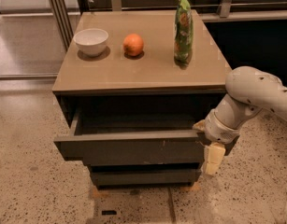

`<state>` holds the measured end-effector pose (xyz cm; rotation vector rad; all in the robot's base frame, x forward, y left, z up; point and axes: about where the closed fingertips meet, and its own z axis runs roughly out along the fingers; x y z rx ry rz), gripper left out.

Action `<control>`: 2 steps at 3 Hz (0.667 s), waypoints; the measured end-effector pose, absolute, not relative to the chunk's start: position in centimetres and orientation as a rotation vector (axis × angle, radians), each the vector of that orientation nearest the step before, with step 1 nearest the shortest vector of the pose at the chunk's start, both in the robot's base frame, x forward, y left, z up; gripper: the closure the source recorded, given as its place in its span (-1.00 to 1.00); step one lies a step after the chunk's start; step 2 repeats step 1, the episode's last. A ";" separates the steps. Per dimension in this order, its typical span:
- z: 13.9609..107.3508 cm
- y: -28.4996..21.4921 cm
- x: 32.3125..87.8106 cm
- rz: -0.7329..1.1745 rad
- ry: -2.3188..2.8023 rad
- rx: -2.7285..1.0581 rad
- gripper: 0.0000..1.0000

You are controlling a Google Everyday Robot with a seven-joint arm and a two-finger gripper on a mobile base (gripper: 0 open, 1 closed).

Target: Open top drawer

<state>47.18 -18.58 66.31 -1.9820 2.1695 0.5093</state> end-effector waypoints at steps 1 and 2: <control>66.3 -18.6 47.2 0.509 2.170 -1.982 -1.00; 66.3 -18.6 47.2 0.509 2.170 -1.982 -1.00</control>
Offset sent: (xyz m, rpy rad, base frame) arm 0.0000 0.0000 0.0000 0.0000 0.0000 0.0000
